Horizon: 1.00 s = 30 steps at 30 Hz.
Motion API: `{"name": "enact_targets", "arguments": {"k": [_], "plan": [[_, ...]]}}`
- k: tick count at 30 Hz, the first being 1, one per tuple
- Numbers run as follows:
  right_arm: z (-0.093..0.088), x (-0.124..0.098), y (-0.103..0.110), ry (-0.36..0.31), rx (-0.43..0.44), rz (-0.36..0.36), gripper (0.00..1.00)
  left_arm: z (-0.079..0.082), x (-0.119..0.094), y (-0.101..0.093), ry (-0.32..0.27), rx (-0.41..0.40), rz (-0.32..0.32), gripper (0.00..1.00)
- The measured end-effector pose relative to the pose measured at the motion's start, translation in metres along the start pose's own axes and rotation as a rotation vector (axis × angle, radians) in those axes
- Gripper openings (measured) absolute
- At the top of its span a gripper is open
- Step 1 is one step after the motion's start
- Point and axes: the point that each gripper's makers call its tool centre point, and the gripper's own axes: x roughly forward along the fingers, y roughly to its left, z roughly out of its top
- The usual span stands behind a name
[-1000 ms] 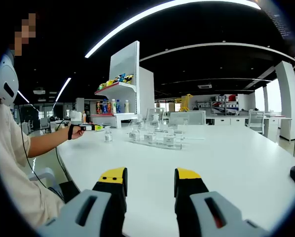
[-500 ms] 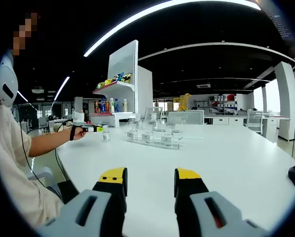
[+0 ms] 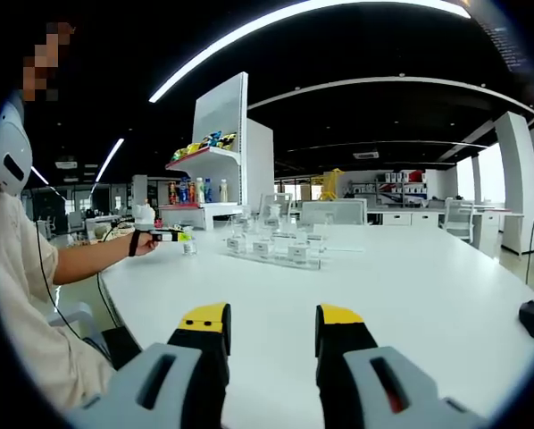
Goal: Identify the label on the chemical reagent bottle, grasp the chemical reagent bottle, and place it in the designated position on the reagent rack
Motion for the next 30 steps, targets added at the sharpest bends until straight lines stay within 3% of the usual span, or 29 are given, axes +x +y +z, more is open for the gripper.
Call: {"name": "enact_targets", "arguments": {"k": [9,30], "plan": [[-0.001,0.000,-0.001,0.003,0.002,-0.003,0.37,-0.002,0.007,0.000,-0.009,-0.004,0.006,0.37],[-0.002,0.000,-0.004,0.004,0.005,-0.006,0.37,0.002,0.011,-0.001,-0.044,-0.003,0.023,0.21]]}}
